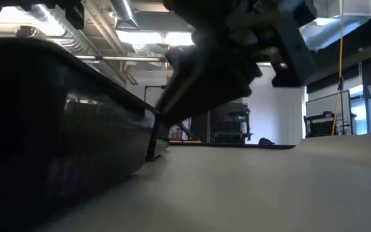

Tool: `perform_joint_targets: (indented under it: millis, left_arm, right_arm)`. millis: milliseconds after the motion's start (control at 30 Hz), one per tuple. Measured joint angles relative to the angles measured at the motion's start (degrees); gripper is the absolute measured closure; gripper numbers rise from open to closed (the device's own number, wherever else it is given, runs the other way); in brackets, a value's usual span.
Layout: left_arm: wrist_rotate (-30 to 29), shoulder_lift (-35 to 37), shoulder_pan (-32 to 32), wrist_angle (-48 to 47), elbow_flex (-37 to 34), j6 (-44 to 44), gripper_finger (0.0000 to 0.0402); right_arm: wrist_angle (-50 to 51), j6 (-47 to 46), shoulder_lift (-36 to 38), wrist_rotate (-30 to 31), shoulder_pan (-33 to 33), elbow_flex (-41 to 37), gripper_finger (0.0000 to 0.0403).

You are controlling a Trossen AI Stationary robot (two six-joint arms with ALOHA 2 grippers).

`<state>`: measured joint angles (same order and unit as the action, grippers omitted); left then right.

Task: Sort Halloween decoration
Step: Put the orange spider toy into the middle black bin

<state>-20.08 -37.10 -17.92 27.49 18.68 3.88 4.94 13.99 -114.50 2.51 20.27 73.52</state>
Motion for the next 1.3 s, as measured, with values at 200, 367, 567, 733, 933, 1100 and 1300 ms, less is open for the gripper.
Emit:
perform_joint_targets:
  millis: [200, 367, 567, 733, 933, 1100, 1300]
  left_arm:
    - [0.0, 0.0, 0.0, 0.0, 0.0, 0.0, 0.0401]
    - [0.0, 0.0, 0.0, 0.0, 0.0, 0.0, 0.0401]
    - [0.0, 0.0, 0.0, 0.0, 0.0, 0.0, 0.0401]
    - [0.0, 0.0, 0.0, 0.0, 0.0, 0.0, 0.0401]
    - [0.0, 0.0, 0.0, 0.0, 0.0, 0.0, 0.0401]
    - [0.0, 0.0, 0.0, 0.0, 0.0, 0.0, 0.0401]
    - [0.0, 0.0, 0.0, -0.7, 0.0, 0.0, 0.0401]
  right_arm:
    - [-7.0, 0.0, 0.0, -0.7, 0.0, 0.0, 0.0276]
    - [-11.2, 0.4, 0.0, -1.0, -0.2, 0.0, 0.0276]
    - [-8.8, 4.7, 0.0, 1.9, -0.6, 0.0, 0.0276]
    - [-6.8, 6.0, 0.0, 2.0, -2.6, 0.0, 0.0276]
    - [-7.0, 9.9, -0.2, 0.3, -3.6, 0.1, 0.0276]
    - [-1.7, 12.6, -2.7, 0.2, -3.4, 5.8, 0.0276]
    - [9.5, 16.3, -7.2, -0.1, -3.5, 16.0, 0.0276]
